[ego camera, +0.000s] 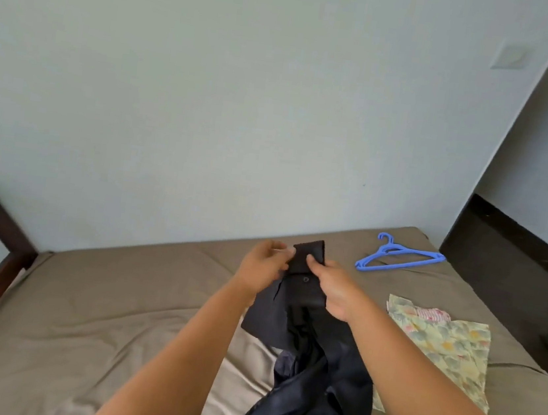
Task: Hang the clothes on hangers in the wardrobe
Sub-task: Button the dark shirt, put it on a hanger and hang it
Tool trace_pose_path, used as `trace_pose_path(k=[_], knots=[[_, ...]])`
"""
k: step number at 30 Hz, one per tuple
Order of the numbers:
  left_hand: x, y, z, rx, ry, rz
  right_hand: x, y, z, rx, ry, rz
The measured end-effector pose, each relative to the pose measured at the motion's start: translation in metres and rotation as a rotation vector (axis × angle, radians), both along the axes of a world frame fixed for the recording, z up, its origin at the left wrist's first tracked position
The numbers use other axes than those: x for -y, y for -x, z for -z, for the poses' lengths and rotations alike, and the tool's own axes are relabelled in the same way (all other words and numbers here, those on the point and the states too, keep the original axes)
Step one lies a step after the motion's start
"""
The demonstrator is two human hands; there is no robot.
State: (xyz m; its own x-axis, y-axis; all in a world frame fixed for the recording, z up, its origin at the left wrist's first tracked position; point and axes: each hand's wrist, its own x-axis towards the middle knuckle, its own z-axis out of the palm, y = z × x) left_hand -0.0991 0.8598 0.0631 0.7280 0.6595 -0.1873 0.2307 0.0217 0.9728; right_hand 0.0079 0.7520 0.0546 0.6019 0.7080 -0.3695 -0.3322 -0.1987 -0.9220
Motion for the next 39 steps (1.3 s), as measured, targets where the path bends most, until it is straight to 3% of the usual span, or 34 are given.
trace_pose_path(k=[3,10,13,21,26,32,39], knots=[[0.010,-0.007,0.010,-0.033,-0.603,0.160,0.023,-0.015,-0.014,-0.141,-0.066,-0.009],[0.049,-0.037,-0.003,0.008,-0.881,0.076,0.053,-0.047,-0.037,-0.045,-0.212,-0.058],[0.060,-0.048,-0.010,0.043,-0.707,-0.043,0.068,-0.061,-0.040,0.054,-0.274,-0.122],[0.097,-0.081,-0.021,0.067,-0.510,-0.117,0.097,-0.086,-0.044,0.796,-0.021,-0.021],[0.123,-0.099,-0.034,0.103,-0.276,-0.167,0.112,-0.106,-0.047,1.151,-0.032,-0.048],[0.147,-0.113,-0.026,0.029,-0.228,-0.163,0.125,-0.124,-0.048,1.161,0.198,-0.191],[0.166,-0.115,-0.007,-0.078,-0.185,-0.175,0.134,-0.127,-0.039,1.079,0.184,-0.171]])
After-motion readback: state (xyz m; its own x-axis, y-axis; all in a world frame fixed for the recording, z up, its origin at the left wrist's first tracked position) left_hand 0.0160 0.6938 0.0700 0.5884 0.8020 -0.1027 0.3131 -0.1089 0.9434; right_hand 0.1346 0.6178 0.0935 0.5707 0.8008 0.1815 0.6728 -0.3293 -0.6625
